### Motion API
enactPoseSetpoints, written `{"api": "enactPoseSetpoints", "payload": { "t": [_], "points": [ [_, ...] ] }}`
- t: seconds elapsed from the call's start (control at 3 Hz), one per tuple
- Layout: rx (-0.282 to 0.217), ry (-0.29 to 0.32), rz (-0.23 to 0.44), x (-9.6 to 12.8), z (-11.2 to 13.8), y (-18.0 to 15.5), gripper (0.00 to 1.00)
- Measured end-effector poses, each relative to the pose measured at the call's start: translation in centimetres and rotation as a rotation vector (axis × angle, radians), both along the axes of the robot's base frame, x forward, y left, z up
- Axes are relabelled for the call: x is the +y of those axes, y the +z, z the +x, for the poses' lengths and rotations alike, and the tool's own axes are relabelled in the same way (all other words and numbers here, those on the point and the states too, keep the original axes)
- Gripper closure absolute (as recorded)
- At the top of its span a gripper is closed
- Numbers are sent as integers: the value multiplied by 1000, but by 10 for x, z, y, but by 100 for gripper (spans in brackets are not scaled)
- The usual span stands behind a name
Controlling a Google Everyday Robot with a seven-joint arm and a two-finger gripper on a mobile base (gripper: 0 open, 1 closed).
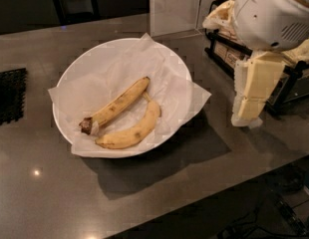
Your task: Pick banana from white bowl
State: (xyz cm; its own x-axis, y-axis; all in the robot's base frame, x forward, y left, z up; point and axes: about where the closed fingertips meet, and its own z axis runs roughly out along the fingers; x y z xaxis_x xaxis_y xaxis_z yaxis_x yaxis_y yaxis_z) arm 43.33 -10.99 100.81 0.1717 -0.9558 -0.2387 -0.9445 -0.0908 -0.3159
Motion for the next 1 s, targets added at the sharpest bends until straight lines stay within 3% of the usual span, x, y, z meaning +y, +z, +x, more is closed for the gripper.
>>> {"api": "enactPoseSetpoints", "payload": {
  "t": [0.33, 0.67, 1.0],
  "points": [
    [-45, 138, -33, 44, -9, 17, 0],
    [-101, 205, -70, 83, -8, 31, 0],
    [-157, 200, -77, 113, 11, 36, 0]
  ]
}}
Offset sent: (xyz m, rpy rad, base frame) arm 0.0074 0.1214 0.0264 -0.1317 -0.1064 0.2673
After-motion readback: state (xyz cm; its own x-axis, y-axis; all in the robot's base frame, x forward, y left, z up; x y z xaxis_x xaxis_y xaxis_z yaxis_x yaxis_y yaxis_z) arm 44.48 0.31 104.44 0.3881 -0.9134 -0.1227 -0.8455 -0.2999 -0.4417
